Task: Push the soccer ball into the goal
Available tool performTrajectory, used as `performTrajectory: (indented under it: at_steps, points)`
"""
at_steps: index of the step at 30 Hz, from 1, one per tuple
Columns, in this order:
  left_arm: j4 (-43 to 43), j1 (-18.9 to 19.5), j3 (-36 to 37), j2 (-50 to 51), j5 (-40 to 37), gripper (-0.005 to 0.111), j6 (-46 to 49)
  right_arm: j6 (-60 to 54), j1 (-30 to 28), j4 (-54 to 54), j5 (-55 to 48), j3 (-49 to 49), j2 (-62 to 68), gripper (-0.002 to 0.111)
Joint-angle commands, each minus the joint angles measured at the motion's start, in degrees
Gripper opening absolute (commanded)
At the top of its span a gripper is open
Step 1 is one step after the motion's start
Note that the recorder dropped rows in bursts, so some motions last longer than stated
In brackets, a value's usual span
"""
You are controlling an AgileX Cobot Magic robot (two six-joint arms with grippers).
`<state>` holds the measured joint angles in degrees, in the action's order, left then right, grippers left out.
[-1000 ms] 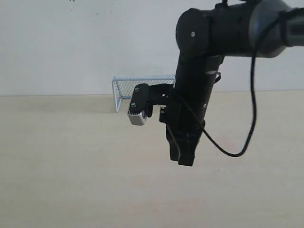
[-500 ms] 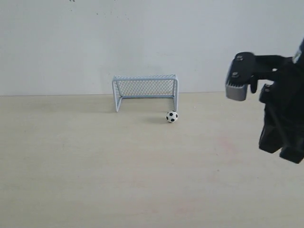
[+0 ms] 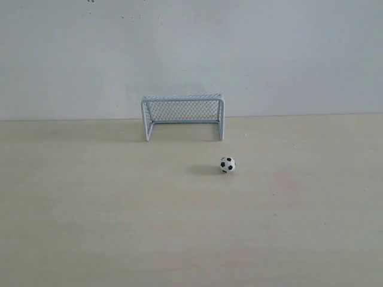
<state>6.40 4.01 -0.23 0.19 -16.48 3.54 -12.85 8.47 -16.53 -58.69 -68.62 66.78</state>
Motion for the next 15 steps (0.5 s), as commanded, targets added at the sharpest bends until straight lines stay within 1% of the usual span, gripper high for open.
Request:
performTrajectory:
  at_steps: [1,4,8,15]
  points:
    - [-0.23,0.13,0.23,-0.19,-0.04,0.004,-0.58,8.39,-0.95,-5.22,0.62,0.16,-3.86,0.0]
    - [-0.23,0.13,0.23,-0.19,-0.04,0.004,-0.58,8.27,-0.95,-5.32,1.87,1.39,-7.88,0.0]
    - [-0.23,0.13,0.23,-0.19,-0.04,0.004,-0.58,9.9,-0.95,-6.12,7.39,7.8,-15.89,0.0]
    - [-0.23,0.13,0.23,-0.19,-0.04,0.004,-0.58,23.96,-0.95,-11.28,17.27,20.33,-32.21,0.0]
